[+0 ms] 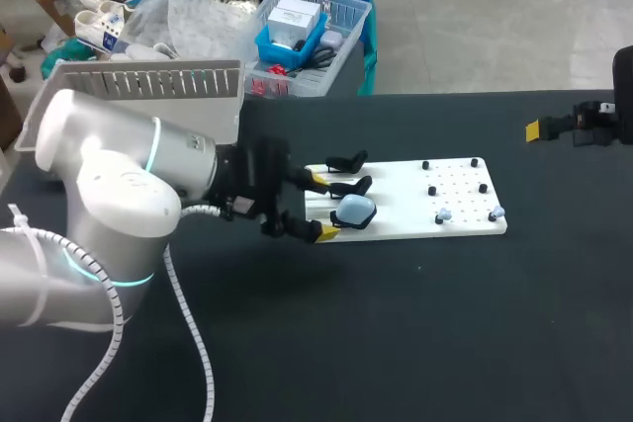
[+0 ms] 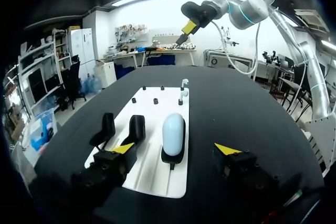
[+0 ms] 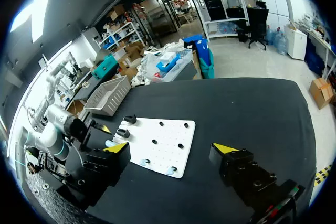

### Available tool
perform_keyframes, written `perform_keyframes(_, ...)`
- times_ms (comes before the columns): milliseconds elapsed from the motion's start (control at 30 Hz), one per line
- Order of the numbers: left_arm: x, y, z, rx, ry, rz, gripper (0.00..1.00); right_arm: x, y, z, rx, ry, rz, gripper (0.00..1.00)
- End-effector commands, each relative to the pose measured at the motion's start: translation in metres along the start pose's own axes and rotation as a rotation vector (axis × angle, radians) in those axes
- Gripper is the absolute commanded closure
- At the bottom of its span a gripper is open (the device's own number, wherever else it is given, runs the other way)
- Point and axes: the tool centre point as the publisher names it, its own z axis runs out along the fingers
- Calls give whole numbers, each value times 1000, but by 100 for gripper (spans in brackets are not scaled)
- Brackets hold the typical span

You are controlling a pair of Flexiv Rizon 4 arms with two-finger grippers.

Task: Pick up each earbud case from the left stands, insert the matching earbuds, close the lid, and place the case in the box.

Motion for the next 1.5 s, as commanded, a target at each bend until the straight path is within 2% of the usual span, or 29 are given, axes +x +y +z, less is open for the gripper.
perform_keyframes(33, 0, 5, 7, 13, 13, -3, 3, 0, 0, 0, 0, 0, 0, 0)
perform_keyframes(300, -2, 3, 10, 20, 12, -22, 4, 0, 0, 0, 0, 0, 0, 0)
perform_keyframes(467, -2, 2, 12, 27, 15, -16, 15, 0, 0, 0, 0, 0, 0, 0)
perform_keyframes(633, -1, 1, 14, 30, 18, -15, 17, 0, 0, 0, 0, 0, 0, 0)
perform_keyframes(667, -1, 0, 15, 31, 19, -15, 19, 0, 0, 0, 0, 0, 0, 0)
perform_keyframes(733, -2, 0, 16, 34, 19, -17, 33, 0, 0, 0, 0, 0, 0, 0)
perform_keyframes(833, -4, 0, 19, 42, 18, -70, 30, 0, 0, 0, 0, 0, 0, 0)
perform_keyframes(900, -4, 1, 20, 44, 21, -84, 32, 0, 0, 0, 0, 0, 0, 0)
perform_keyframes(1000, -4, 1, 21, 43, 22, -84, 34, 0, 0, 0, 0, 0, 0, 0)
perform_keyframes(1200, -3, 0, 24, 39, 28, -80, 29, 0, 0, 0, 0, 0, 0, 0)
perform_keyframes(1367, -2, 1, 26, 34, 30, -80, 34, 0, 0, 0, 0, 0, 0, 0)
perform_keyframes(1467, -2, 1, 26, 35, 31, -76, 40, 0, 0, 0, 0, 0, 0, 0)
perform_keyframes(1500, -3, 1, 26, 35, 31, -73, 46, 0, 0, 0, 0, 0, 0, 0)
